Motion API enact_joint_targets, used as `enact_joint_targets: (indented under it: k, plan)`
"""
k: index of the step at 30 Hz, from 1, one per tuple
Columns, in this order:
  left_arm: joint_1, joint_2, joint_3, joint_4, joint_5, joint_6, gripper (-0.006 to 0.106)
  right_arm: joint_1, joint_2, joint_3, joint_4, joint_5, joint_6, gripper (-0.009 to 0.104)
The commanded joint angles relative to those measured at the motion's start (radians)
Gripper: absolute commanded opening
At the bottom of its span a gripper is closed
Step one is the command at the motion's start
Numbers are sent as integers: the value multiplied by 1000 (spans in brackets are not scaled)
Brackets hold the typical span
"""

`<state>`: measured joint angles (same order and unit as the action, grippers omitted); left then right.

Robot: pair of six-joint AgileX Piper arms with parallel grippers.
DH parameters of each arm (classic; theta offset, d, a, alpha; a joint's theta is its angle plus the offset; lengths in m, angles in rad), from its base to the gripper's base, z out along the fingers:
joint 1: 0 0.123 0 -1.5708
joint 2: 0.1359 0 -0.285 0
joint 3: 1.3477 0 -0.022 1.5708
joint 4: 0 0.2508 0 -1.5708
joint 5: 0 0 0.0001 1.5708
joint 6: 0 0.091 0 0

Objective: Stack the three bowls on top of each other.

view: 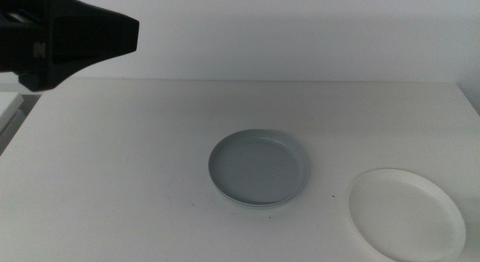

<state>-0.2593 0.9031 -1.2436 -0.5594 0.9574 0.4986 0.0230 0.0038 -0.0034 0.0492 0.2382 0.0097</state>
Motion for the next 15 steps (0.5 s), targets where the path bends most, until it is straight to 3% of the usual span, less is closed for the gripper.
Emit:
enact_joint_targets:
  k: [1,2,5,7,11,15]
  plan:
    - [-1,-2,7,-16,-13,-2,94,-4,-4,3,-9,-56,-3,92]
    - [-1,-2,7,-16,-13,-2,94,-4,-4,3,-24,-90,-10,92]
    - [-1,-2,7,-16,-13,-2,94,-4,-4,3,18,-212,68,92]
    - [-1,-2,7,-16,-13,0,94,-4,2,-68,24,-182,125,92]
    - [-1,-2,7,-16,-13,0,94,-4,188,-338,24,67,123,92]
    - [-1,-2,7,-16,-13,0,94,-4,424,-660,84,518,141,92]
